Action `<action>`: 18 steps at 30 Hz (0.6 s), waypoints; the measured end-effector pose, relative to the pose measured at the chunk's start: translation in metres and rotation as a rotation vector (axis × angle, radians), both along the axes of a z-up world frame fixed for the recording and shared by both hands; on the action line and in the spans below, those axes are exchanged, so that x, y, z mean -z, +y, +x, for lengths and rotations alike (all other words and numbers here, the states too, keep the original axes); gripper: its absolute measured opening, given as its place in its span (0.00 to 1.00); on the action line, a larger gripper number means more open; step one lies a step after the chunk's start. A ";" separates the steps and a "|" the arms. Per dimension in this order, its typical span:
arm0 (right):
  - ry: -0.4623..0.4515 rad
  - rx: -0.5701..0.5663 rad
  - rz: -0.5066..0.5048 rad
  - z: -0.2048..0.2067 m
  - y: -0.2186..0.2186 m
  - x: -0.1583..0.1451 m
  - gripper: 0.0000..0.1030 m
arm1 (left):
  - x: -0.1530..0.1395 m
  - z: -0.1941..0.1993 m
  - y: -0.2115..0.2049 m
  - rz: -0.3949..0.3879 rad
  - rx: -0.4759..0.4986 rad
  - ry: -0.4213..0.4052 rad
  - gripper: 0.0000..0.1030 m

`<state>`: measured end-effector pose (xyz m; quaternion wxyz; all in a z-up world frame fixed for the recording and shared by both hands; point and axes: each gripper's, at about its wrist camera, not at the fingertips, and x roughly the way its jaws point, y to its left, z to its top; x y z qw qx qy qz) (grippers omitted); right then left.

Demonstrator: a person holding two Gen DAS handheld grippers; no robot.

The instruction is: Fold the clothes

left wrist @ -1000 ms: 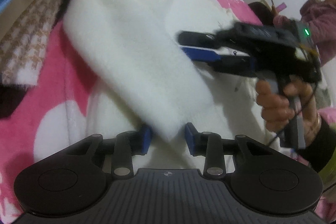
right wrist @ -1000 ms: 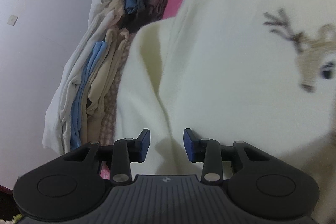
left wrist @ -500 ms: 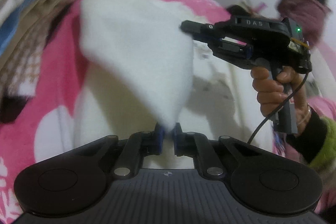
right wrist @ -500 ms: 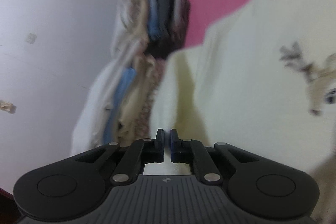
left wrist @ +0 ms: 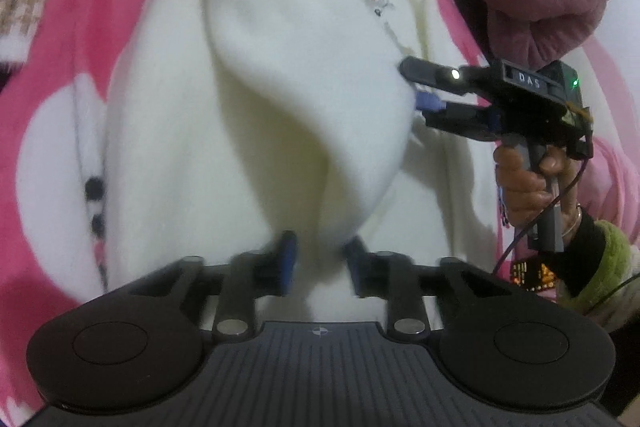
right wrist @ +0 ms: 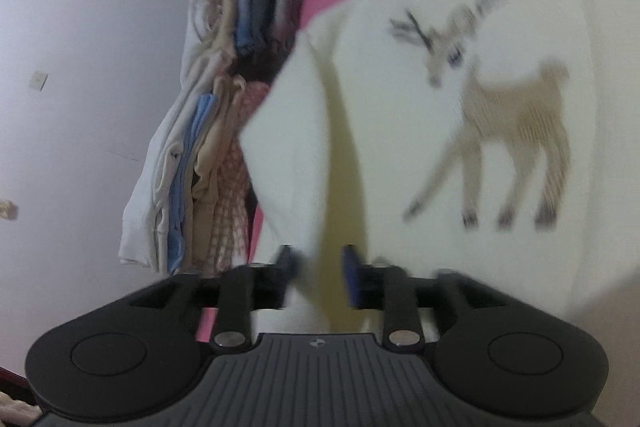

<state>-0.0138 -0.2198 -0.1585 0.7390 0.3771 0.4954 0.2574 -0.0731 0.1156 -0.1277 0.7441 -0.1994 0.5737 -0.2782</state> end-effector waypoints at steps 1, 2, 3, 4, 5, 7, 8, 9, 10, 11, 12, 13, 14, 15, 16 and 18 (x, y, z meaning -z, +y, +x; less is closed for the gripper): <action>0.005 -0.009 -0.011 -0.003 0.000 0.002 0.43 | -0.002 0.000 0.000 -0.002 0.003 -0.007 0.33; 0.011 -0.019 -0.021 -0.005 0.001 0.004 0.44 | -0.002 0.001 -0.002 -0.003 0.003 -0.013 0.34; 0.016 -0.028 -0.032 -0.008 0.001 0.005 0.42 | -0.003 0.003 -0.004 -0.005 0.002 -0.018 0.35; 0.011 -0.037 -0.039 -0.011 0.001 0.007 0.41 | -0.002 0.003 -0.004 -0.009 -0.004 -0.024 0.35; 0.001 -0.044 -0.040 -0.014 0.000 0.008 0.41 | -0.002 0.003 -0.005 -0.012 -0.009 -0.030 0.36; -0.018 -0.072 -0.043 -0.017 0.001 0.006 0.45 | -0.005 0.000 -0.006 0.008 -0.005 -0.067 0.37; -0.033 -0.089 -0.043 -0.020 0.002 0.004 0.47 | -0.008 -0.002 -0.010 0.027 0.012 -0.103 0.37; -0.051 -0.103 -0.040 -0.022 0.003 0.000 0.52 | -0.012 -0.004 -0.014 0.047 0.029 -0.140 0.41; -0.069 -0.117 -0.037 -0.025 0.004 -0.003 0.53 | -0.015 -0.006 -0.019 0.065 0.046 -0.173 0.45; -0.080 -0.125 -0.031 -0.028 0.004 -0.006 0.53 | -0.016 -0.008 -0.023 0.078 0.068 -0.195 0.48; -0.080 -0.127 -0.025 -0.029 0.005 -0.006 0.53 | -0.017 -0.010 -0.028 0.091 0.089 -0.217 0.54; -0.077 -0.127 -0.021 -0.030 0.006 -0.006 0.54 | -0.017 -0.012 -0.033 0.103 0.110 -0.239 0.56; -0.071 -0.125 -0.021 -0.029 0.007 -0.006 0.54 | -0.018 -0.014 -0.037 0.116 0.132 -0.261 0.56; -0.065 -0.121 -0.020 -0.028 0.009 -0.005 0.55 | -0.019 -0.015 -0.042 0.128 0.148 -0.279 0.56; -0.062 -0.117 -0.019 -0.025 0.011 -0.003 0.56 | -0.016 -0.013 -0.045 0.133 0.139 -0.278 0.56; -0.057 -0.108 -0.005 -0.018 0.017 0.001 0.56 | -0.012 -0.012 -0.045 0.132 0.087 -0.266 0.53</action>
